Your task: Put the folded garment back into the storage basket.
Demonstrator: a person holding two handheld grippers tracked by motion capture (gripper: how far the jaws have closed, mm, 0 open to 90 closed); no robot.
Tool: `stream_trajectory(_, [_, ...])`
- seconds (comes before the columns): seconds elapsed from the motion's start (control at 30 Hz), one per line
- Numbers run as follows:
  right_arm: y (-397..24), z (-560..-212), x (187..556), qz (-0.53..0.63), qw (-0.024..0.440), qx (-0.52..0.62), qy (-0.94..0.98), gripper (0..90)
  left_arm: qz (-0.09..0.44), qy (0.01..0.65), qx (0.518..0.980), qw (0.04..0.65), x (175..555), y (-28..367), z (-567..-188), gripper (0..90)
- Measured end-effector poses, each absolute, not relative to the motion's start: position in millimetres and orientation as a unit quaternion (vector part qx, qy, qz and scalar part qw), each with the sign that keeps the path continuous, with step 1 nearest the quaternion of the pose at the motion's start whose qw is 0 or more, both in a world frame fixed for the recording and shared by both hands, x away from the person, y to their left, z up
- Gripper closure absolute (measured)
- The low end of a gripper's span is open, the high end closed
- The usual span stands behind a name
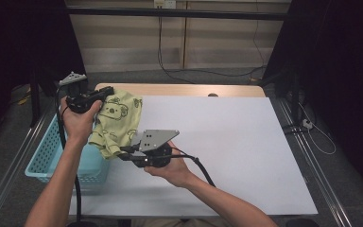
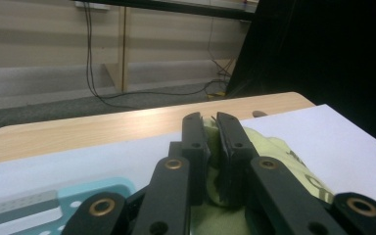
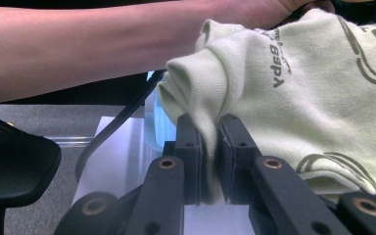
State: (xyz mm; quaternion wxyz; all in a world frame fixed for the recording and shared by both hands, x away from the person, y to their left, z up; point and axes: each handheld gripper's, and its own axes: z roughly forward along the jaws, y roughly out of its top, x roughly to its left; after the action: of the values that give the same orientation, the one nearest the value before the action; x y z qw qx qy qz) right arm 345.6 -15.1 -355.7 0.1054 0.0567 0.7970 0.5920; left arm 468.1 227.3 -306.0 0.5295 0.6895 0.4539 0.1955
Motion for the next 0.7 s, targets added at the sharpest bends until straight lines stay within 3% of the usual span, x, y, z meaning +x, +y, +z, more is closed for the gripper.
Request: stream_trajectory(0.7, [17,-351,354,0.598,0.097,0.046,0.795,80.5,0.209,0.478,0.672,0.526,465,266,-304,83.5])
